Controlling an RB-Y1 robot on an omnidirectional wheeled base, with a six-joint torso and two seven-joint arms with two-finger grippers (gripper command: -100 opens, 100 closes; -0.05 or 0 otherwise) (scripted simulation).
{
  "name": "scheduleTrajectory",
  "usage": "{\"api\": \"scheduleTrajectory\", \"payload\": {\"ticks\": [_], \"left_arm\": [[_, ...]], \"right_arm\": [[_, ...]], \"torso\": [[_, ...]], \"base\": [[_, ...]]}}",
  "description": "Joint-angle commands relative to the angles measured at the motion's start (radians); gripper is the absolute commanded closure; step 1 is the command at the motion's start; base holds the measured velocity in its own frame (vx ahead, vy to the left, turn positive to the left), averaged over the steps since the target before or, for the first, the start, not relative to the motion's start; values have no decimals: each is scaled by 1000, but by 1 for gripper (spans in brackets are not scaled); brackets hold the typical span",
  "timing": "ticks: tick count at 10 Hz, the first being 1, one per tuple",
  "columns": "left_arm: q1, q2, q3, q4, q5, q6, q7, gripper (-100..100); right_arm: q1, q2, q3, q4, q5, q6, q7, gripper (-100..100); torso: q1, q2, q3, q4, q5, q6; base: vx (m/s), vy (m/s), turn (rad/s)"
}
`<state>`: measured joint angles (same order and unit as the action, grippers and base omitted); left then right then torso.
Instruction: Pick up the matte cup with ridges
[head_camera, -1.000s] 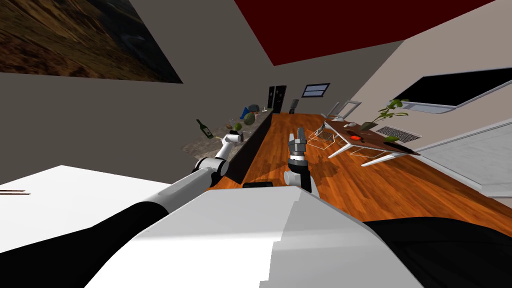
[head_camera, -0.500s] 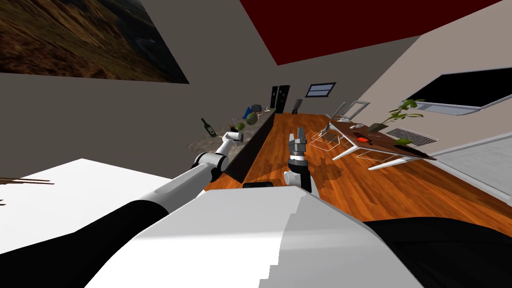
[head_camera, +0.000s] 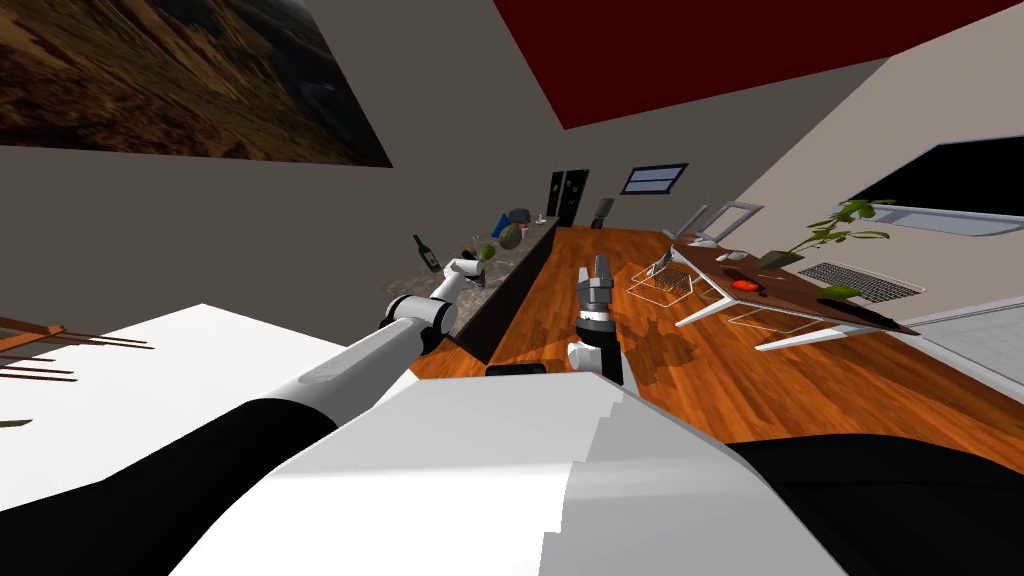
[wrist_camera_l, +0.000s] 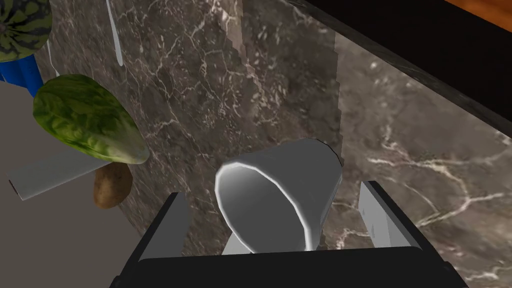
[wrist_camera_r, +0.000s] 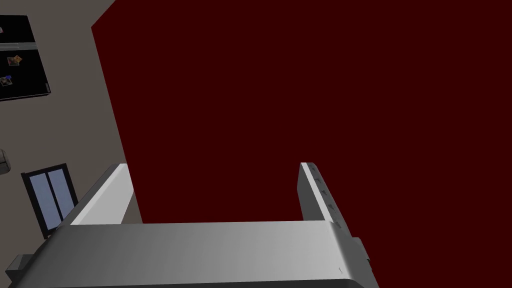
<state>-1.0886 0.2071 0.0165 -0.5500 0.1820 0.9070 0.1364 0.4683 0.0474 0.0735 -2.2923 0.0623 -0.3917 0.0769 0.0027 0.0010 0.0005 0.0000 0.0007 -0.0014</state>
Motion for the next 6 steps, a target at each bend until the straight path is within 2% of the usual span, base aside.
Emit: {"api": "scheduleTrajectory", "payload": {"ticks": [1,3,4,5,6], "left_arm": [[-23,4,0,23,-7,42,14,-100],[-45,8,0,50,-11,68,23,-100],[-42,6,0,49,-10,55,20,-100],[-42,6,0,49,-10,59,21,0],[-38,13,14,54,-3,52,-8,-100]], "right_arm": [[0,0,0,0,0,0,0,0],[0,0,0,0,0,0,0,0],[0,0,0,0,0,0,0,0],[0,0,0,0,0,0,0,0],[0,0,0,0,0,0,0,0]], "torso": [[0,0,0,0,0,0],[-1,0,0,0,0,0],[-1,0,0,0,0,0],[-2,0,0,0,0,1],[-3,0,0,0,-1,1]], "base": [[-11,34,65],[-12,25,63],[-4,8,13],[0,0,0],[14,-34,53]]}}
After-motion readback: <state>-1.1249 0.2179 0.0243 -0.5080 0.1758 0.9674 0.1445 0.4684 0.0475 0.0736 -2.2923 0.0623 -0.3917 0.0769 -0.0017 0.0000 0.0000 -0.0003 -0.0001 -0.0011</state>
